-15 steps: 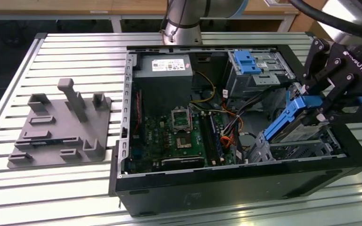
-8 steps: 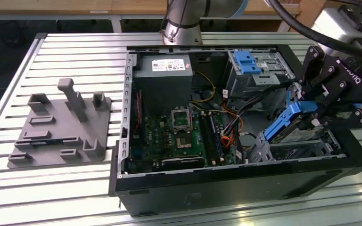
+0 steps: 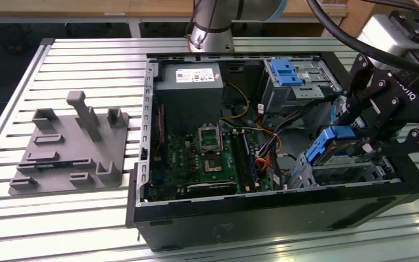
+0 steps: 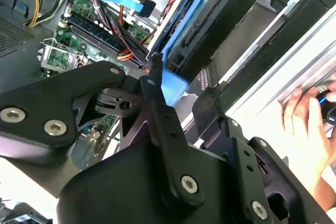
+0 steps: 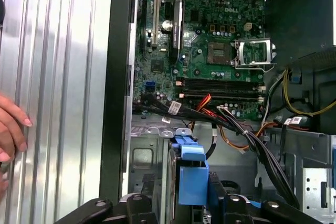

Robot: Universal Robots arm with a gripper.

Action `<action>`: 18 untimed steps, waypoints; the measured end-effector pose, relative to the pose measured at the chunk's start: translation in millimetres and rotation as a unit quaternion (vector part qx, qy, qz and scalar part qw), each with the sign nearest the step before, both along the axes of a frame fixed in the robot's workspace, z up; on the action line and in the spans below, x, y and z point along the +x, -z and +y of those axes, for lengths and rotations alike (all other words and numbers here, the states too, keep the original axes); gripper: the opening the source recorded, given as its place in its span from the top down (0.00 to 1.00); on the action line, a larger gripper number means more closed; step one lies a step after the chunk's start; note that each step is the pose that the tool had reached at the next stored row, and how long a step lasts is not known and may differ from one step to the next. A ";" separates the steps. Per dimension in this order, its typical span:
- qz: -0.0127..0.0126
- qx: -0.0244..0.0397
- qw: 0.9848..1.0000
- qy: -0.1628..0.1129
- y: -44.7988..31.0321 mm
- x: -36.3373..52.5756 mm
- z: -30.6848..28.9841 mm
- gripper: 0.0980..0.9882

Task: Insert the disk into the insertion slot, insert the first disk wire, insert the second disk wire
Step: 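Insert the disk into the insertion slot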

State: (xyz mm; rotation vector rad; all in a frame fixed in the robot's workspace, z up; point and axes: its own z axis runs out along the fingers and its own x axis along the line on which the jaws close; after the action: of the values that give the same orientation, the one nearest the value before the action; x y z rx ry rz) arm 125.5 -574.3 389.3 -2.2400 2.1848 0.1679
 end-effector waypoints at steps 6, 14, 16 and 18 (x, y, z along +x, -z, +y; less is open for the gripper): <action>0.000 0.000 1.000 0.000 0.1 0.0 0.0 0.55; 0.000 0.000 1.000 0.000 0.5 0.0 0.0 0.40; 0.000 0.000 1.000 0.000 0.4 0.0 0.0 0.40; 0.000 0.000 1.000 0.000 0.5 0.0 0.0 0.40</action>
State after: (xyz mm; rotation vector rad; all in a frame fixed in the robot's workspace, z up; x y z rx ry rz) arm 125.5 -574.3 388.9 -2.2399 2.1850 0.1678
